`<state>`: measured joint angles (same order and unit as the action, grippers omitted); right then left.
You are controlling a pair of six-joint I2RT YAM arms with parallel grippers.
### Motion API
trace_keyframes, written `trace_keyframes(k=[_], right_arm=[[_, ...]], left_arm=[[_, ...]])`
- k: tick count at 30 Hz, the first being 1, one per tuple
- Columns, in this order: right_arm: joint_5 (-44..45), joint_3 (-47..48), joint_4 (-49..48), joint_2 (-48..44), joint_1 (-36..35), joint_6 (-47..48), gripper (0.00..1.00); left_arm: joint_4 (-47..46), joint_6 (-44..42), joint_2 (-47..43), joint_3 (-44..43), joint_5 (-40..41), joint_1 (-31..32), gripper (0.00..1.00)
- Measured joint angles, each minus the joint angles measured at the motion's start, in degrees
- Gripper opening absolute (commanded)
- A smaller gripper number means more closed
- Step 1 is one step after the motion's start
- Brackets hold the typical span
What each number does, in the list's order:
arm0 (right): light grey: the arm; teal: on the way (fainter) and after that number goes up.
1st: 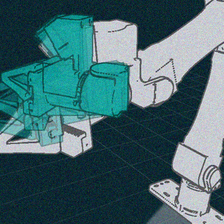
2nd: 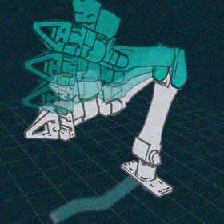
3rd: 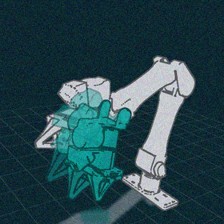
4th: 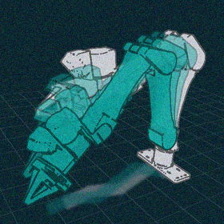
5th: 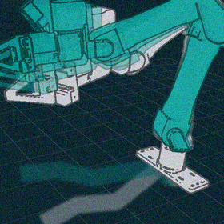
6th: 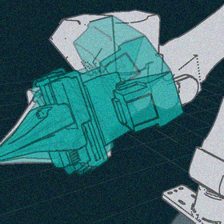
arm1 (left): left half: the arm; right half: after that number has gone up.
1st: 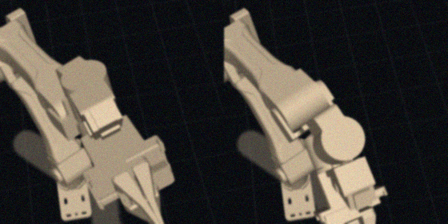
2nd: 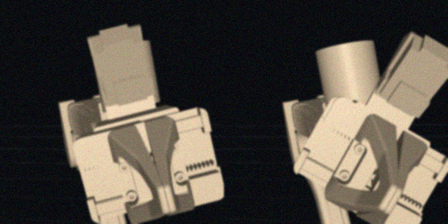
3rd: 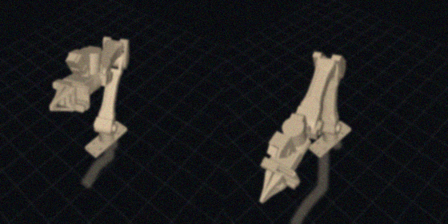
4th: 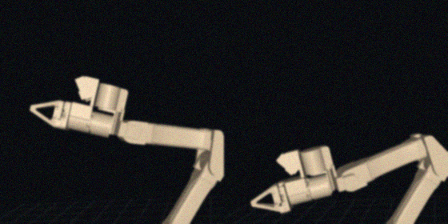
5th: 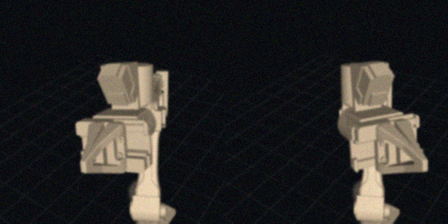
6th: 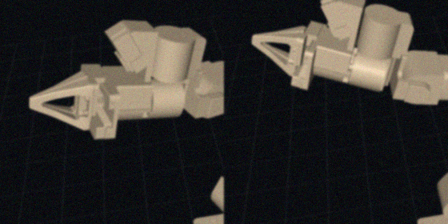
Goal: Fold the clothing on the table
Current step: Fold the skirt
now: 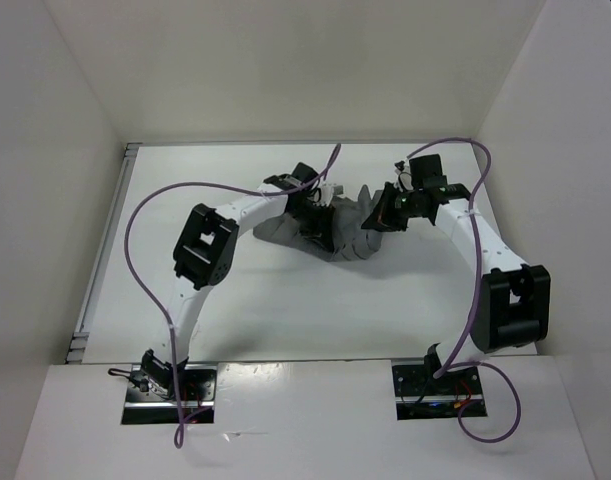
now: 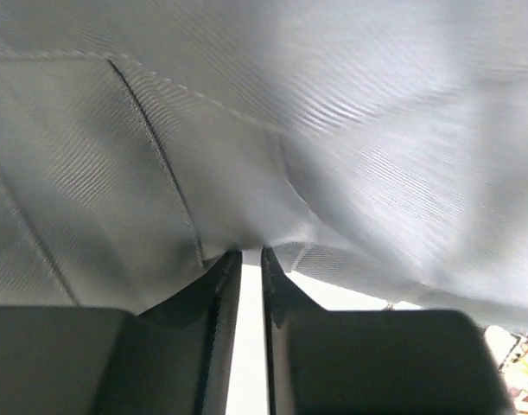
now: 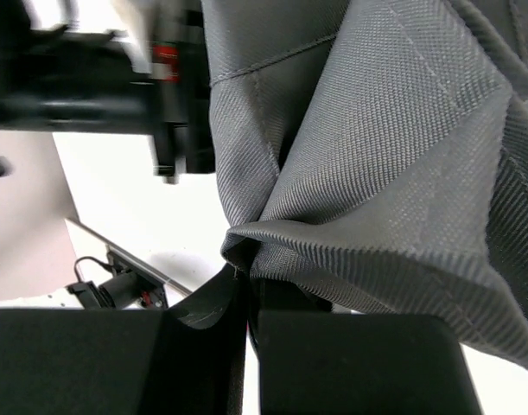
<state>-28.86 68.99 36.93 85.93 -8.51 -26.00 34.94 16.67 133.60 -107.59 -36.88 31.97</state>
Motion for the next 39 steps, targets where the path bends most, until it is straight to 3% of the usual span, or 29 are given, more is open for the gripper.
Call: trace_keyframes(k=[4,11,18,25,31,39], right_arm=[[1.07,0.0,0.96,0.0,0.0,-0.09,0.0],[2.54,0.0,2.4,0.0,0.0,-0.26,0.0],[2.93,1.33,3.41,0.0,0.0,-0.98,0.0],[3.02,4.83,4.63,0.5,-0.11,-1.42,0.0],[3.61,10.75,5.11,5.84,-2.73,-1.42,0.0],[4.72,25.16,5.38,20.26,-9.33,-1.88,0.0]], left_arm=[[1.95,-0.02,-3.52,-0.42,0.55,-1.9,0.32],[2.21,0.26,-12.48,-0.55,8.52,-10.86,0.25],[0.59,3.3,-11.63,1.49,22.16,-18.38,0.2],[-0.15,5.55,-7.37,5.11,30.01,-20.35,0.18],[-2.45,6.67,-5.81,7.61,29.09,-19.89,0.18],[-10.49,10.32,-7.76,14.05,19.89,-18.91,0.18]])
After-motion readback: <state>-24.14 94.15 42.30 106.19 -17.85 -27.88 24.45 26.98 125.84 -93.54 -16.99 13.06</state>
